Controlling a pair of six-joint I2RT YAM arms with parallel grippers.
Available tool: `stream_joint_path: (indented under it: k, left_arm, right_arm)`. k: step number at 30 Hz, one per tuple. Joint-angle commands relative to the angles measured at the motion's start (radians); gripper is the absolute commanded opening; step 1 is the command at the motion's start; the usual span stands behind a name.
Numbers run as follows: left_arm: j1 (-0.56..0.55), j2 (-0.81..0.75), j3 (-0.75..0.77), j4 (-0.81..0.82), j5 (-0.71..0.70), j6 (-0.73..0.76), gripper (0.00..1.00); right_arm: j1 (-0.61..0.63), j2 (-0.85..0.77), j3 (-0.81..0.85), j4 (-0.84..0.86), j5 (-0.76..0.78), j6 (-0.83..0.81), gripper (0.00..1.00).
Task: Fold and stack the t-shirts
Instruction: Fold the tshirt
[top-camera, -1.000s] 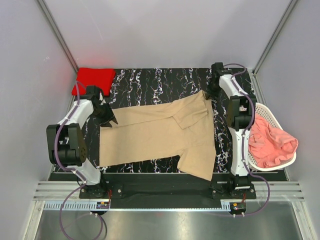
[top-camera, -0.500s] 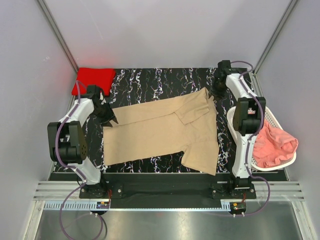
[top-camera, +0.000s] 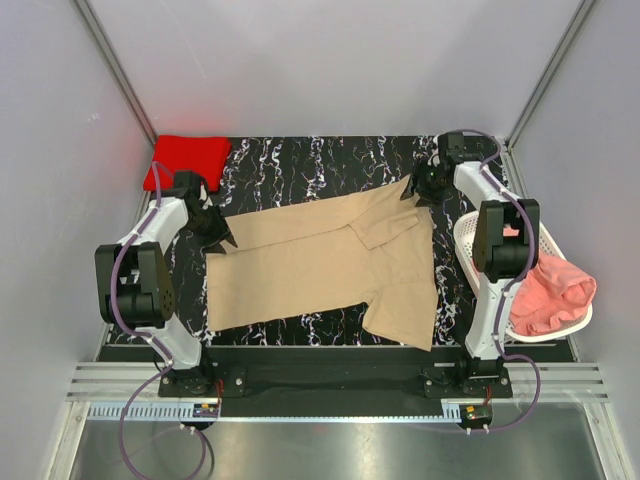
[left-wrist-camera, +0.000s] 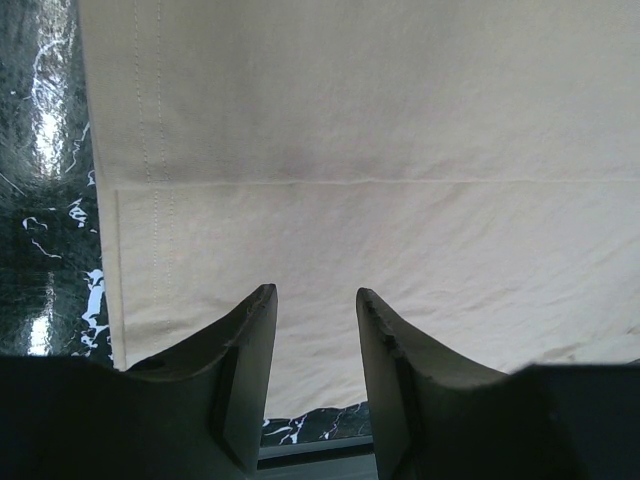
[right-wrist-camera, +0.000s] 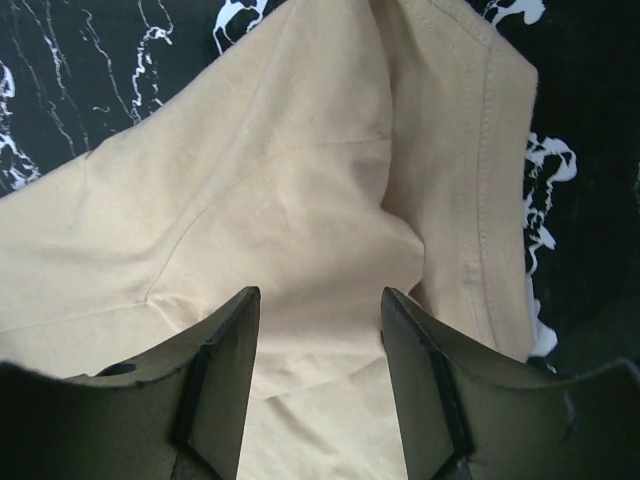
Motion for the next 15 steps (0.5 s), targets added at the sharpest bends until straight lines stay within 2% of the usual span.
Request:
stream_joint_path:
  k: [1,8,15]
  left_arm:
    - [-0.008,-0.042,-0.005,0.017,0.038,0.006,0.43]
    - [-0.008,-0.058,-0.008,0.004,0.026,0.015,0.43]
    - [-0.009,-0.052,-0.002,0.006,0.021,0.012,0.43]
  right_arm:
    - [-0.007,0.04,0.033,0.074,-0.06,-0.055,0.59]
    - [-0.013,0.082,0.07,0.04,-0.034,-0.099,0.6]
    - [-0.013,0.022,-0.059,0.097,-0.112,-0.051,0.57]
